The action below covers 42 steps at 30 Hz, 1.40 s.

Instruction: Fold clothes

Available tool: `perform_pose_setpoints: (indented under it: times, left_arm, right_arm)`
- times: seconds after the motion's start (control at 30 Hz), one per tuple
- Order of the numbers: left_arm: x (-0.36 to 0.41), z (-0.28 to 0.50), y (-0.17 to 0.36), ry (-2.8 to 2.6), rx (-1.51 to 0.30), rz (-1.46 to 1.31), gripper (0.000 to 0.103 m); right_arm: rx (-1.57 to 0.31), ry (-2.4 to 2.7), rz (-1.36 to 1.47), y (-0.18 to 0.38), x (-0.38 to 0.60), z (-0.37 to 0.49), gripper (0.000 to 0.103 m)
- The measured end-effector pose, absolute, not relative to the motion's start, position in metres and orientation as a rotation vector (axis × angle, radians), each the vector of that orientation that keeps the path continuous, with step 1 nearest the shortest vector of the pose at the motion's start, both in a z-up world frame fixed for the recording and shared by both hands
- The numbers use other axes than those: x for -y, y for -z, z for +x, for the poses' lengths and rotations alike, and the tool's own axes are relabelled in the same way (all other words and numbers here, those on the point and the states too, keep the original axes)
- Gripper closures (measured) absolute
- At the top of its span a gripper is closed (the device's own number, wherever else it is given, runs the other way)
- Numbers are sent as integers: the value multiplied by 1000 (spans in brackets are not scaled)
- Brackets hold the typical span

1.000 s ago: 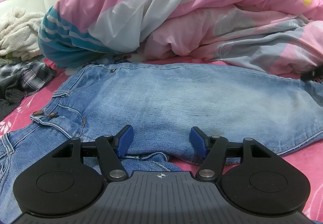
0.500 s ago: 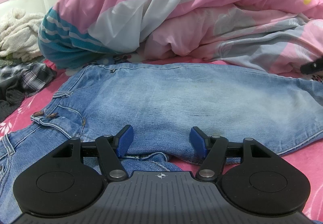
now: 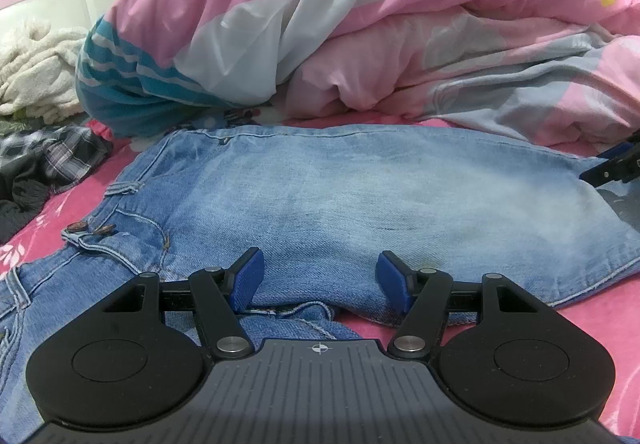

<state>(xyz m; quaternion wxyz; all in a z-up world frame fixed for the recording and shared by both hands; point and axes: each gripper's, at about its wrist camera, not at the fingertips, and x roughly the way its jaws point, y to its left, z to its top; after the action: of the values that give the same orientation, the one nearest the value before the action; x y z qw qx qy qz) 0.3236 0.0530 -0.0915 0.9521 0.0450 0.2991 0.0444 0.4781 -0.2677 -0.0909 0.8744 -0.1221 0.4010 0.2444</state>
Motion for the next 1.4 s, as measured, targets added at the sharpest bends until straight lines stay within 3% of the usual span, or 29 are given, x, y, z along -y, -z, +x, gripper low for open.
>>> perform_pose_setpoints:
  times: [0.07, 0.1, 0.33, 0.47, 0.63, 0.7, 0.83, 0.97, 1.13, 1.17, 1.2, 1.23, 1.3, 1.37, 1.4]
  left_arm:
    - [-53, 323, 92, -91, -607, 93, 40]
    - [-53, 323, 92, -91, -607, 92, 40]
    - [-51, 322, 90, -100, -600, 100, 39]
    - [-50, 318, 81, -141, -549, 95, 39]
    - [-22, 313, 70, -47, -498, 79, 38]
    - [-2, 315, 78, 2, -529, 136, 36]
    - [15, 324, 95, 11, -591, 233, 36]
    - [9, 329, 95, 4, -612, 182, 34]
    - [12, 328, 95, -7, -611, 199, 34]
    - [12, 328, 95, -8, -612, 201, 34]
    - [13, 328, 95, -10, -612, 202, 34]
    - [13, 328, 95, -11, -613, 202, 34]
    - [14, 328, 95, -14, -614, 202, 34]
    - [14, 328, 95, -14, -614, 199, 33]
    - [13, 328, 95, -13, -614, 195, 33]
  right_arm:
    - [-785, -499, -324, 89, 260, 457, 67]
    - [-760, -487, -365, 90, 254, 448, 71]
    - [-587, -406, -638, 104, 225, 389, 72]
    - [-561, -361, -646, 110, 217, 390, 70]
    - [-564, -323, -536, 100, 225, 395, 55]
    - [-552, -327, -487, 92, 235, 390, 39]
    - [-545, -293, -291, 62, 297, 380, 34]
    - [-566, -159, -63, 41, 387, 381, 16]
    - [-756, -28, 95, 62, 471, 396, 11]
    - [-795, -11, 101, 69, 478, 399, 13]
    - [-814, -4, 85, 75, 481, 398, 24]
    - [-819, 4, 58, 79, 481, 397, 38]
    - [-812, 24, 11, 83, 478, 390, 78]
    - [-771, 27, 6, 78, 475, 379, 100]
    - [-741, 17, 20, 74, 475, 371, 100]
